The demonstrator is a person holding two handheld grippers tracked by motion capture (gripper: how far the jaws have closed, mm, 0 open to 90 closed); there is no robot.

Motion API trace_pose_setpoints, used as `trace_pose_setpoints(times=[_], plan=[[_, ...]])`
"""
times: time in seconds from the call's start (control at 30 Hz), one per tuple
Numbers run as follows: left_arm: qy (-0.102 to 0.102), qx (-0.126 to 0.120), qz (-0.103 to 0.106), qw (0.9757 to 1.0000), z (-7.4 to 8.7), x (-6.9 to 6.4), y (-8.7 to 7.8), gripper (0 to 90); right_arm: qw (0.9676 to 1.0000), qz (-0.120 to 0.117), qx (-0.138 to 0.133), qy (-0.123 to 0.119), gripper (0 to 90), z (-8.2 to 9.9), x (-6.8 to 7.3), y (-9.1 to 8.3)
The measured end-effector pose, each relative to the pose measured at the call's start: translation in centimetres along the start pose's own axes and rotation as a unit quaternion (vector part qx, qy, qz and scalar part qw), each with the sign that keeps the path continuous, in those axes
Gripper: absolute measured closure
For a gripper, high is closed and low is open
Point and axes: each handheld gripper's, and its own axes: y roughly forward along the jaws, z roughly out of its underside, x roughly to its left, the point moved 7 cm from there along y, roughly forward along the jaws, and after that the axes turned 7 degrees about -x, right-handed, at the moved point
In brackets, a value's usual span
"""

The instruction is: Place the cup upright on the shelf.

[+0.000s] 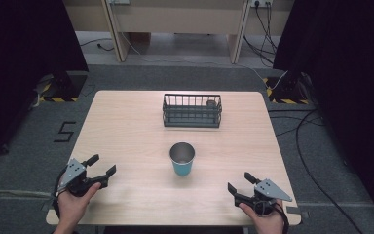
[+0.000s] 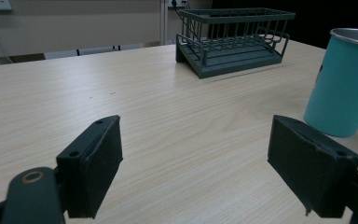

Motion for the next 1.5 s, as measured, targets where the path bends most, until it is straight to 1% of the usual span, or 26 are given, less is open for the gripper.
trace_pose_setpoints(times=[0.03,0.07,0.13,0.17,0.23,0.3,0.33,0.37,0.4,0.5,0.53,0.57,0.6,0.67,0.7,0.73,0.77,0.8,0.93,1.13,1.23,1.4,1.5], plan=[[0.0,0.0,0.0,1.0,0.0,0.0,0.0,17.1,1.0,0.0,0.0,0.0,22.0,0.0,0.0,0.0],[0.0,-0.001,0.0,1.0,0.0,0.1,0.0,16.6,0.9999,-0.011,0.0,-0.001,21.0,-0.1,0.5,0.3],[0.002,0.003,0.003,1.0,0.1,0.2,0.0,16.2,0.9998,-0.019,0.002,-0.008,20.8,-0.4,1.1,0.6],[0.001,0.005,0.005,1.0,0.2,0.2,0.0,15.5,0.9997,-0.024,0.0,-0.01,20.9,-0.6,1.4,0.6],[0.006,0.006,0.004,1.0,0.2,0.2,0.1,15.2,0.9994,-0.031,-0.006,-0.012,20.9,-1.0,1.8,0.8],[0.006,0.008,0.006,0.9999,0.2,0.1,0.1,15.2,0.9993,-0.033,-0.007,-0.012,20.9,-1.1,2.0,0.9],[0.007,0.009,0.008,0.9999,0.3,0.1,0.3,15.2,0.9991,-0.04,-0.011,-0.012,20.9,-1.4,2.3,1.1],[0.007,0.009,0.008,0.9999,0.3,0.1,0.3,15.1,0.9991,-0.04,-0.011,-0.012,20.9,-1.4,2.3,1.1],[0.005,0.01,0.009,0.9999,0.3,0.1,0.3,15.1,0.9987,-0.047,-0.014,-0.015,20.7,-1.7,2.6,1.3],[0.004,0.01,0.007,0.9999,0.3,0.1,0.3,15.1,0.9984,-0.053,-0.016,-0.014,20.3,-1.9,2.9,1.6],[0.004,0.009,0.007,0.9999,0.3,0.1,0.3,15.1,0.998,-0.06,-0.017,-0.015,19.9,-2.2,3.3,2.0],[0.004,0.009,0.007,0.9999,0.3,0.1,0.3,15.1,0.998,-0.06,-0.017,-0.015,19.9,-2.2,3.3,2.0],[0.004,0.008,0.007,0.9999,0.3,0.1,0.3,15.1,0.9973,-0.068,-0.017,-0.02,19.4,-2.4,3.8,2.5],[0.003,0.008,0.007,0.9999,0.3,0.1,0.3,15.2,0.9971,-0.071,-0.015,-0.021,19.1,-2.4,4.0,2.8],[0.003,0.008,0.007,0.9999,0.3,0.1,0.3,15.3,0.9965,-0.078,-0.014,-0.027,18.8,-2.6,4.4,3.4],[0.002,0.008,0.007,0.9999,0.3,0.1,0.3,15.3,0.9962,-0.082,-0.012,-0.027,18.7,-2.7,4.6,3.7],[0.002,0.008,0.007,0.9999,0.3,0.2,0.3,15.3,0.9962,-0.082,-0.012,-0.027,18.7,-2.7,4.6,3.7],[0.001,0.008,0.007,0.9999,0.3,0.2,0.3,15.3,0.9959,-0.085,-0.012,-0.031,18.7,-2.8,4.8,3.9],[0.004,0.007,0.009,0.9999,0.2,0.1,0.2,15.7,0.995,-0.095,-0.009,-0.029,18.7,-3.1,5.4,5.0],[0.004,0.001,0.006,1.0,0.1,0.1,0.2,15.6,0.9945,-0.099,-0.005,-0.035,19.3,-3.1,5.6,6.0],[0.003,0.001,0.007,1.0,0.1,0.1,0.2,15.6,0.9946,-0.099,-0.007,-0.031,21.3,-3.2,5.6,6.3],[0.002,0.001,0.008,1.0,0.1,0.1,0.2,15.6,0.9954,-0.091,-0.012,-0.029,21.2,-3.4,5.6,6.6],[0.003,0.001,0.008,1.0,0.0,0.1,0.2,15.6,0.9951,-0.092,-0.012,-0.033,21.8,-3.5,5.7,7.0]])
